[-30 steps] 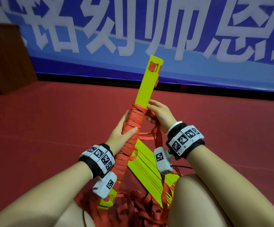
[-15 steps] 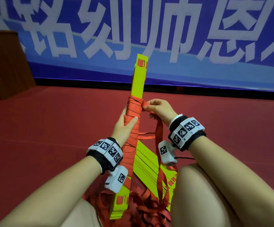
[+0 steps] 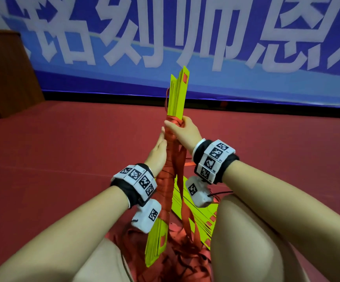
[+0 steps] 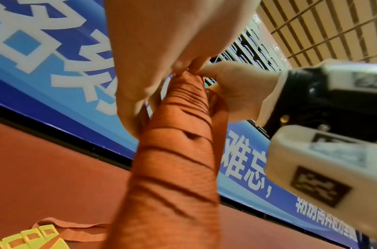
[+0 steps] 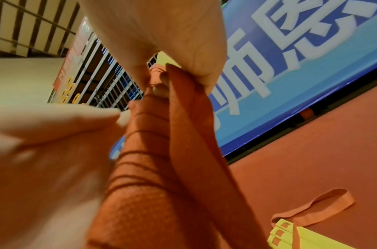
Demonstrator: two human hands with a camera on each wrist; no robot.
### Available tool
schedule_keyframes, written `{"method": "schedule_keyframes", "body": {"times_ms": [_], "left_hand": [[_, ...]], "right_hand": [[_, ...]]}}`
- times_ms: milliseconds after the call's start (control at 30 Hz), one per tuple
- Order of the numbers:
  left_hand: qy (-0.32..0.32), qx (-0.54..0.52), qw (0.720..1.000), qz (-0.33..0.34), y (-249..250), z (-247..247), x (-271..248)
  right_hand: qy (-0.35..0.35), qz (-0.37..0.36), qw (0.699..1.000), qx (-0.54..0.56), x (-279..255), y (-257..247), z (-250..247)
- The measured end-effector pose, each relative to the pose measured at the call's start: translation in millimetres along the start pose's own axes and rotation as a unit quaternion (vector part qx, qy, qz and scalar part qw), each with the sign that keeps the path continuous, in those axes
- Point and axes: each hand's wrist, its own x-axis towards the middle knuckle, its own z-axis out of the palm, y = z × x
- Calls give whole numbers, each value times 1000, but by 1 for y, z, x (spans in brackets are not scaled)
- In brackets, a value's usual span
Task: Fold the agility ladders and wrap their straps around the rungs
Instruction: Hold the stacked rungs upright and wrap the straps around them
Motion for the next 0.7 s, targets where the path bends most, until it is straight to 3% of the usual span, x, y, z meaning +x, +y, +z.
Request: {"method": "schedule_keyframes", "body": {"times_ms": [133,333,433,567,700], "left_hand": [[-48,-13,999,-3,-1,-7,-4],[-76,-93,993,13,7,-16,-12],[-63,-111,991,36,10,-16,-14],[-25,-81,994,69,11,-13,-13],[12,-60,996,62,4,-10,-9]], "right_hand": [[-26,-21,999,-9,6,1,-12],[-154,-48,970,182,-13,-19,-29],[-171,-65,957,225,-19,-26,-33],[-141,-58,973,171,-15,-21,-41],[-143,-20,982,123,-13,-10,-53]]}}
